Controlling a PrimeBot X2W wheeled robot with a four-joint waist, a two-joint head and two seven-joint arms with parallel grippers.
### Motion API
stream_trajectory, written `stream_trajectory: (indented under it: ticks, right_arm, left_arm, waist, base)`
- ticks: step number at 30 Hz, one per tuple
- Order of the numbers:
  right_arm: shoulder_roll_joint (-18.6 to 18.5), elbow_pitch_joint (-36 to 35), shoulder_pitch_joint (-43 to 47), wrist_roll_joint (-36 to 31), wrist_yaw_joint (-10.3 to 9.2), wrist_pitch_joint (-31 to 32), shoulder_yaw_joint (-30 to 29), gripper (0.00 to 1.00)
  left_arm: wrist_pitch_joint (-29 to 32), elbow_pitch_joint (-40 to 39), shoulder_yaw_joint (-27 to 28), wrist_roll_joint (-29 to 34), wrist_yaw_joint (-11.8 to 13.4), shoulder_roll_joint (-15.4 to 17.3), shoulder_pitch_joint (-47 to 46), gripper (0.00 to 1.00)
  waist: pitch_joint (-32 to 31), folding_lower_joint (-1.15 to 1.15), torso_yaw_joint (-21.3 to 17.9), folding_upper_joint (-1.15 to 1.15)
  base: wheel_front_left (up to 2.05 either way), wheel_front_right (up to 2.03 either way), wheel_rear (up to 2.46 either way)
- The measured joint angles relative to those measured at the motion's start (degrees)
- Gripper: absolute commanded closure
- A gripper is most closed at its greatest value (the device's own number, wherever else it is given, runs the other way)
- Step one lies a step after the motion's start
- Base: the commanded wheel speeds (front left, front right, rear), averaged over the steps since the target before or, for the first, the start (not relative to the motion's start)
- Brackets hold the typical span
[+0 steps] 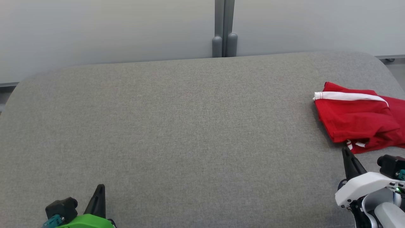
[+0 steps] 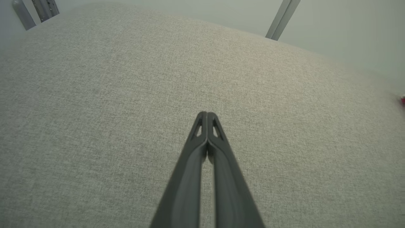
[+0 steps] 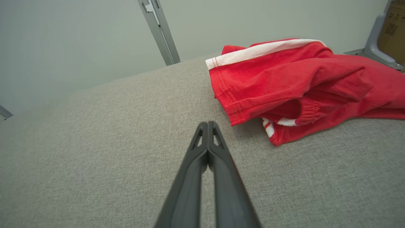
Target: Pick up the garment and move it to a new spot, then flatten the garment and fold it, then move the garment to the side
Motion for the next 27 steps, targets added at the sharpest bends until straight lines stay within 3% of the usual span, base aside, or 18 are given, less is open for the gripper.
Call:
stream_trajectory:
  ticks: [27]
  right_arm:
    - [4.9,-1.0,-0.1,15.2,3.44,5.3,-6.7,1.00]
  left_arm:
    - [4.6,-0.4,5.5,-15.4,-3.5,-2.7,-0.2,1.00]
  waist:
    - [0.1,0.00,-0.1,0.00]
  base:
    - [0.00,0.00,0.00]
